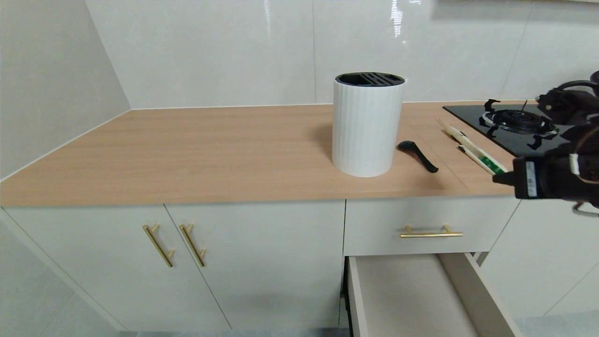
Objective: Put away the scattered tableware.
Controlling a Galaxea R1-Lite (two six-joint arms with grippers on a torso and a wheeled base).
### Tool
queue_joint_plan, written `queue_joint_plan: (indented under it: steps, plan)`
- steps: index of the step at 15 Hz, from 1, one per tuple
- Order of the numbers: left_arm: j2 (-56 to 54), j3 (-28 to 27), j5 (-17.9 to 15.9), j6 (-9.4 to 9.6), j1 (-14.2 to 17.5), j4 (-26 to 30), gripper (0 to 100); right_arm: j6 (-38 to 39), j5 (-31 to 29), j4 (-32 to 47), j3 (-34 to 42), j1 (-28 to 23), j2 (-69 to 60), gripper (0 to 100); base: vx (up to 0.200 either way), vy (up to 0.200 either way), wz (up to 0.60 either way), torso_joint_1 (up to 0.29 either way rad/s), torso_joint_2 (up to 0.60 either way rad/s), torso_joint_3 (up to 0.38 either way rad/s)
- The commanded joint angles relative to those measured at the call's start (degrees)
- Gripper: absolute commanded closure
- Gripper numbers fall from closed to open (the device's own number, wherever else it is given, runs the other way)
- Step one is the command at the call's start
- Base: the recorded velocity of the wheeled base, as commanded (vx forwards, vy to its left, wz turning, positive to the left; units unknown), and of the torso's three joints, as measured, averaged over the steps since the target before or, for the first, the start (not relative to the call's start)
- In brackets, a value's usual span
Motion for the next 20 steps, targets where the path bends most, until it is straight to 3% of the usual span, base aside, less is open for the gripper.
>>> queue_joint_plan:
  steps: [1,4,10,20]
  plan:
    - [0.09,0.01,0.02,-0.02,0.04,0.00,0,3.40,0.17,9.10,3.14,5.04,-11.28,100,0.000,0.000,0.00,0.000,0.00,0.000]
    - [0.09,0.01,0.02,-0.02,0.04,0.00,0,10.96,0.87,13.23,6.48,8.46,-12.68,100,0.000,0.000,0.00,0.000,0.00,0.000]
    - [0.09,0.01,0.02,-0.02,0.13,0.00,0,8.67,4.56,5.94,17.46,8.82,-14.44,100,0.000,0.000,0.00,0.000,0.00,0.000]
    - [0.09,0.01,0.02,-0.02,0.04,0.00,0,7.35,4.83,5.15,21.07,12.16,-10.93,100,0.000,0.000,0.00,-0.014,0.03,0.022]
